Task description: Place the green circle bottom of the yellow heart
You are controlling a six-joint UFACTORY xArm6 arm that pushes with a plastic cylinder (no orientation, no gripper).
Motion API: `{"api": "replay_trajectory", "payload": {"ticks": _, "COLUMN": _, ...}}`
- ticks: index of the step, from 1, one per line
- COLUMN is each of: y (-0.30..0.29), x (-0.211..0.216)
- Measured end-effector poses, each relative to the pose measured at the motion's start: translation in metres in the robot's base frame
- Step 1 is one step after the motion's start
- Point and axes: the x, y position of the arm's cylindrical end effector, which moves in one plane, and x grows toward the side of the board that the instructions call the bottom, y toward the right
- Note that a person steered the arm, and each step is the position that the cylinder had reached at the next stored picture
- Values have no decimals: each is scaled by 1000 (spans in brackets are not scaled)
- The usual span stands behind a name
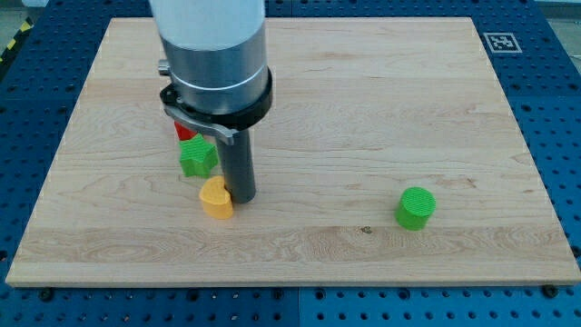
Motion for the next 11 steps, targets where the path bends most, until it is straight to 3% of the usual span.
{"api": "replay_trajectory", "payload": {"ticks": 2, "y": -10, "x": -10}}
{"api": "replay_trajectory", "payload": {"ticks": 5, "y": 204, "x": -32}}
{"api": "replay_trajectory", "payload": {"ticks": 6, "y": 269, "x": 4}}
{"api": "replay_trajectory", "payload": {"ticks": 11, "y": 221, "x": 32}}
